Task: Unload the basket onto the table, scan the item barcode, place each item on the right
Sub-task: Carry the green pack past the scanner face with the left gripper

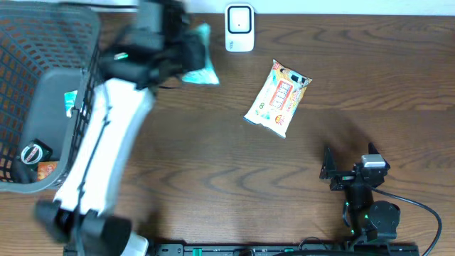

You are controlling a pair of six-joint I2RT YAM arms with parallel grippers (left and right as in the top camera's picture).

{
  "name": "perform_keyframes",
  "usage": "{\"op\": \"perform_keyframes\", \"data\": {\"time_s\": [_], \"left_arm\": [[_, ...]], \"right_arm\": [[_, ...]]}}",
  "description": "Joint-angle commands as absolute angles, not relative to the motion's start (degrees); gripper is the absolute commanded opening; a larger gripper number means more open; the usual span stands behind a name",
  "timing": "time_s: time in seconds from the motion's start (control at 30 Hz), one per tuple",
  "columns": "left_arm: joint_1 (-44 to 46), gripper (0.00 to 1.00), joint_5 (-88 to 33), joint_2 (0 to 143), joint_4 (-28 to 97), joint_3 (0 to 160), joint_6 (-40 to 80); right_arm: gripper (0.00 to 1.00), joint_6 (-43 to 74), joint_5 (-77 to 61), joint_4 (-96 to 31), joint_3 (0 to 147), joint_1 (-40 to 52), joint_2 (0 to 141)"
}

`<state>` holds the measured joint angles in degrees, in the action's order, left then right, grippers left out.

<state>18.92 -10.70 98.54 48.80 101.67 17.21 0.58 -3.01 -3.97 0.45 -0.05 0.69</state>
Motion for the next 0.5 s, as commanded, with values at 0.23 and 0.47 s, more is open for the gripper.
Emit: {"op": "perform_keyframes", "data": {"time_s": [0.23, 0.47], "left_arm": [[27.2, 0.09, 10.6, 117.6, 43.5, 101.5, 11.5], [30.0, 0.15, 6.4, 125.4, 41.0, 101.5, 18.6]], "right_arm": [[0.99, 0.1, -3.0, -4.1, 0.3, -0.4, 0.4], [0.99, 0.1, -3.0, -4.1, 0.3, -0.4, 0.4]]}}
